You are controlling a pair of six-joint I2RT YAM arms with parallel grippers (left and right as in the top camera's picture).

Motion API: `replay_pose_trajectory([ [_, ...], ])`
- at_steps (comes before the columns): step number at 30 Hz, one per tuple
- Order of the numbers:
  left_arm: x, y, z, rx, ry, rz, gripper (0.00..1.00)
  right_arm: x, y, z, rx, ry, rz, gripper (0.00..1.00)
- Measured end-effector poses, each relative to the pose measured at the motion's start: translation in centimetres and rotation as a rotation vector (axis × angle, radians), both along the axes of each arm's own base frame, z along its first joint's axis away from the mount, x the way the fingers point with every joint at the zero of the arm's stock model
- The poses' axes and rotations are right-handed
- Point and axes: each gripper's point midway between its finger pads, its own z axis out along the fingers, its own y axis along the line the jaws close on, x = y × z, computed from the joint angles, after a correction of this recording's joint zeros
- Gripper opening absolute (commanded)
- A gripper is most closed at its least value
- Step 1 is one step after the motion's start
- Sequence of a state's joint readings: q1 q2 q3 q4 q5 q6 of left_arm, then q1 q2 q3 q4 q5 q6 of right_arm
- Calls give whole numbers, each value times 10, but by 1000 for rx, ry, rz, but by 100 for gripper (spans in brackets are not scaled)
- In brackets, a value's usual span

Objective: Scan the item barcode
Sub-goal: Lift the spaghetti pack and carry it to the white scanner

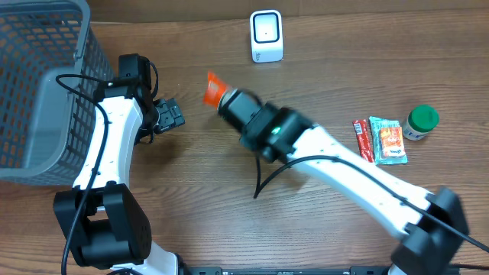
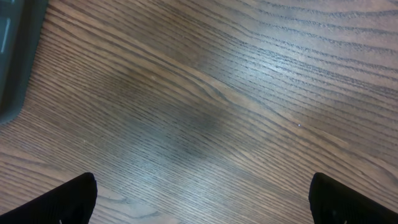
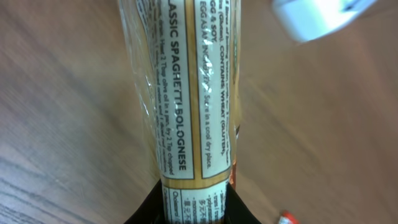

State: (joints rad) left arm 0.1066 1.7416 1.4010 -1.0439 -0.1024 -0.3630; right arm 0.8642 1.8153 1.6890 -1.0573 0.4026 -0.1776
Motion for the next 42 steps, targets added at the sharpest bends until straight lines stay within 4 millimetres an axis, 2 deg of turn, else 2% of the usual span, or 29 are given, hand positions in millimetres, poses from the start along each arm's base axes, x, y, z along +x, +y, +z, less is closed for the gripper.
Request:
replay_pose_trajectory([
  [3,0,0,0,0,0,0,100,13,-9,43,43,-60,-25,3],
  [7,0,0,0,0,0,0,100,38,-11,100,132,-178,-31,3],
  [10,0,0,0,0,0,0,100,52,-15,129,166,-244,-18,3],
  [13,0,0,0,0,0,0,100,67,-28,142,141,-290,-2,3],
  [15,0,0,0,0,0,0,100,80,-33,142,107,-317,17,3],
  [18,0,0,0,0,0,0,100,108,-24,136,51,-382,70,3],
  [24,0,0,0,0,0,0,100,170,27,99,-138,-554,241,3],
  [29,0,0,0,0,-1,0,100,206,57,62,-326,-664,364,3],
  [32,0,0,0,0,0,0,100,228,71,60,-385,-791,384,3],
  [36,0,0,0,0,0,0,100,248,73,66,-446,-922,383,3],
  [40,0,0,0,0,0,0,100,264,60,65,-493,-965,370,3],
  [42,0,0,0,0,0,0,100,276,49,57,-503,-975,350,3],
])
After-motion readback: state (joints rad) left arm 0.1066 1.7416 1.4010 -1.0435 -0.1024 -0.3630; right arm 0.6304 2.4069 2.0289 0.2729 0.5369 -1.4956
